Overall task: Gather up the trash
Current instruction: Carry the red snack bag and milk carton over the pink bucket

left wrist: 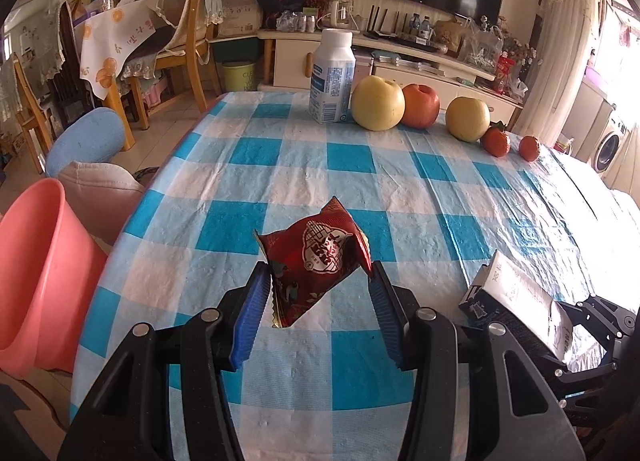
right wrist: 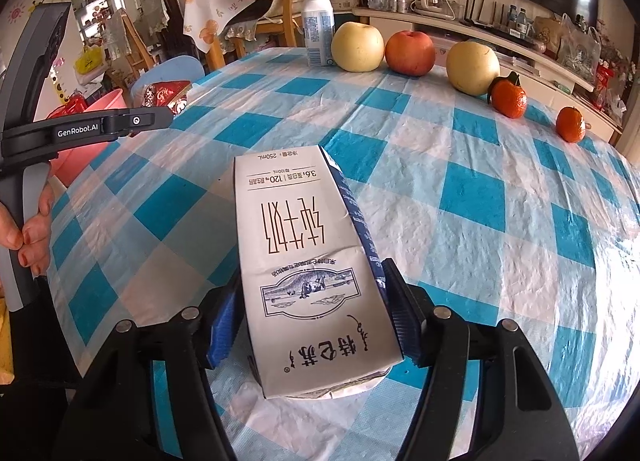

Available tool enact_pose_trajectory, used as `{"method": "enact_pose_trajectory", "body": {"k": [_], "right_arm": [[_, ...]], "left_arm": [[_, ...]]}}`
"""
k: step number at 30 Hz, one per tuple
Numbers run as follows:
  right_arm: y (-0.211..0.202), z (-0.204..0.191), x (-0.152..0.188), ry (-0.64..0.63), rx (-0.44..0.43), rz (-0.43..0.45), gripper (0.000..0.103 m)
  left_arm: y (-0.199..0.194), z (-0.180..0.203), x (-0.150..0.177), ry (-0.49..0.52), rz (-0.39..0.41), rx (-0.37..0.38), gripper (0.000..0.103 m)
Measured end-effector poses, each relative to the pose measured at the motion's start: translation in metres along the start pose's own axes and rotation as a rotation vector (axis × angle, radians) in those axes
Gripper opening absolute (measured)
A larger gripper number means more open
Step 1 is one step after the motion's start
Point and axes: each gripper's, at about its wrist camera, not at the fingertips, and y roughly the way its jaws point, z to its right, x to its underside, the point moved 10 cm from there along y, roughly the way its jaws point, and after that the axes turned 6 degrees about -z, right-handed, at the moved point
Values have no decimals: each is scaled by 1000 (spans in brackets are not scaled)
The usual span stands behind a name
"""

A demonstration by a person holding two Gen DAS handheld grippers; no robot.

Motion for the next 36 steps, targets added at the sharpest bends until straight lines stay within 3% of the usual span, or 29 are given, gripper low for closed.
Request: {"method": "enact_pose_trajectory", "body": {"k": [9, 18, 36], "right_arm": [[-13, -1, -11, 37, 16, 53, 65], [-13, -11, -17, 51, 23, 50, 65], [-15, -87, -61, -47, 9, 64, 65]], "left_arm": [[-13, -9, -9, 27, 36, -31, 52], [-31, -26, -19, 32, 84, -63, 52], [-78, -119, -32, -90, 180, -161, 52]]}}
